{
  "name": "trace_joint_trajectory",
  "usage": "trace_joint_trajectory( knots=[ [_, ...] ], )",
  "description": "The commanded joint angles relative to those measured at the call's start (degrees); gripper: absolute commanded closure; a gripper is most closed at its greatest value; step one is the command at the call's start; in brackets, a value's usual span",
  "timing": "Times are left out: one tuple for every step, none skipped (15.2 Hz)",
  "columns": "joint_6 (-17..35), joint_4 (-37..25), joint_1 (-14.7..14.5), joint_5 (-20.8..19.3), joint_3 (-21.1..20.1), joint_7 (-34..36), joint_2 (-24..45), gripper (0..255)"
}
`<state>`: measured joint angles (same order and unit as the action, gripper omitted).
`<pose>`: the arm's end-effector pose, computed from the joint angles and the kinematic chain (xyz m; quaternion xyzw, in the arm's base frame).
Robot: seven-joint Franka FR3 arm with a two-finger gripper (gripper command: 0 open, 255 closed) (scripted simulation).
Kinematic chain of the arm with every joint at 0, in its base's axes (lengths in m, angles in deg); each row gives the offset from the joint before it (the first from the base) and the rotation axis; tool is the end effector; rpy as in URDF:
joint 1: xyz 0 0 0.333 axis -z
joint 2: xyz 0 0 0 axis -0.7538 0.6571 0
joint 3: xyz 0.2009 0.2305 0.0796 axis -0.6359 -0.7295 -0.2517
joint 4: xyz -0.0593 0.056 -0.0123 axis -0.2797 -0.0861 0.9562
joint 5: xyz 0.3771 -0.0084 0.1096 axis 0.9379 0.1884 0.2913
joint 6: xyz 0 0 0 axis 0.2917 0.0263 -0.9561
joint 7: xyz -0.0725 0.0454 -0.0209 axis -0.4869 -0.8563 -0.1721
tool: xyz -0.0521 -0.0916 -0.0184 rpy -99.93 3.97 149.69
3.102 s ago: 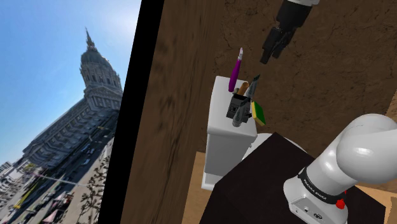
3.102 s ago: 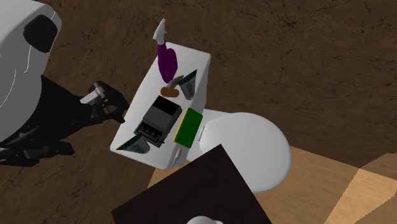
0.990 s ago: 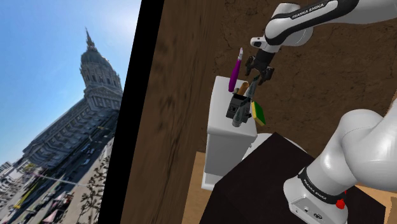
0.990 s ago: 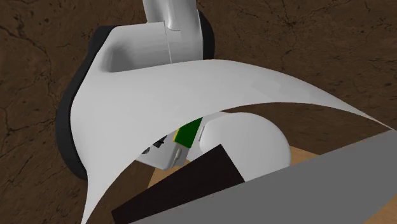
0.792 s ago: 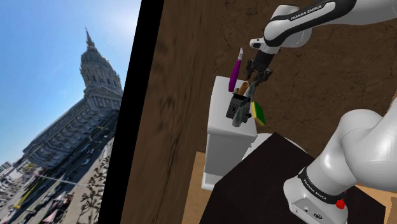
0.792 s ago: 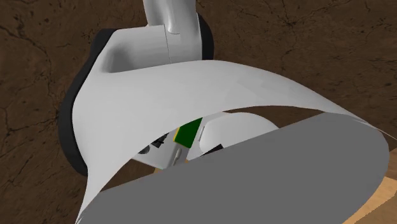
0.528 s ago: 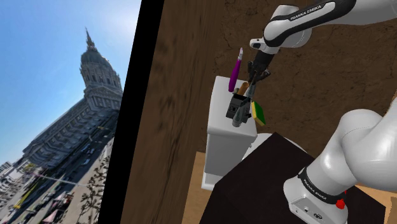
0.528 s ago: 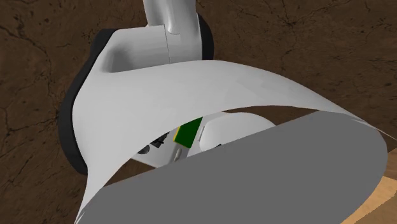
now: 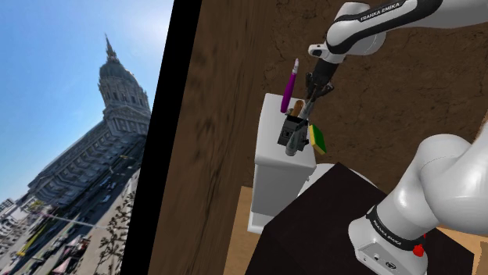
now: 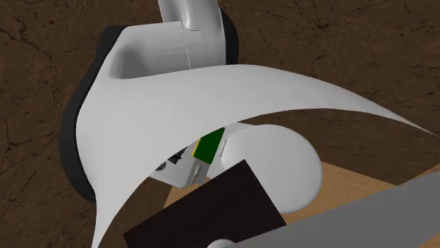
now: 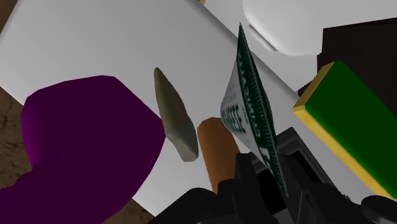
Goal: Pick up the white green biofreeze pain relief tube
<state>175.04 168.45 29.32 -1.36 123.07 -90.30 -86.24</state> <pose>0.4544 -0.1951 0.4065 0.7598 0.6490 0.0372 0.0088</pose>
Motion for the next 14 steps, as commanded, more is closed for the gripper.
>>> trace_joint_trajectory(
  knots=[
    [-1.45, -0.85, 0.08, -0.46, -0.34, 0.49, -0.72, 255],
    [-2.26, -1.31, 0.14, -0.72, -0.53, 0.73, -1.14, 255],
    [-3.07, -1.78, 0.19, -0.96, -0.71, 0.96, -1.55, 255],
    [-3.88, -2.27, 0.25, -1.18, -0.90, 1.17, -1.93, 255],
    [-4.68, -2.77, 0.30, -1.38, -1.08, 1.37, -2.30, 255],
    [-5.49, -3.28, 0.34, -1.57, -1.26, 1.56, -2.66, 255],
    [-6.29, -3.80, 0.38, -1.74, -1.44, 1.73, -2.99, 255],
    [-7.09, -4.33, 0.41, -1.89, -1.61, 1.90, -3.31, 255],
    [-7.89, -4.87, 0.44, -2.02, -1.78, 2.05, -3.60, 255],
    [-8.68, -5.43, 0.46, -2.15, -1.95, 2.20, -3.89, 255],
    [-9.48, -5.99, 0.48, -2.26, -2.11, 2.33, -4.15, 255],
    [-10.27, -6.57, 0.50, -2.36, -2.27, 2.45, -4.40, 255],
    [-10.39, -6.65, 0.50, -2.38, -2.30, 2.48, -4.45, 255],
    [-10.39, -6.66, 0.50, -2.37, -2.30, 2.47, -4.44, 255]
  ],
)
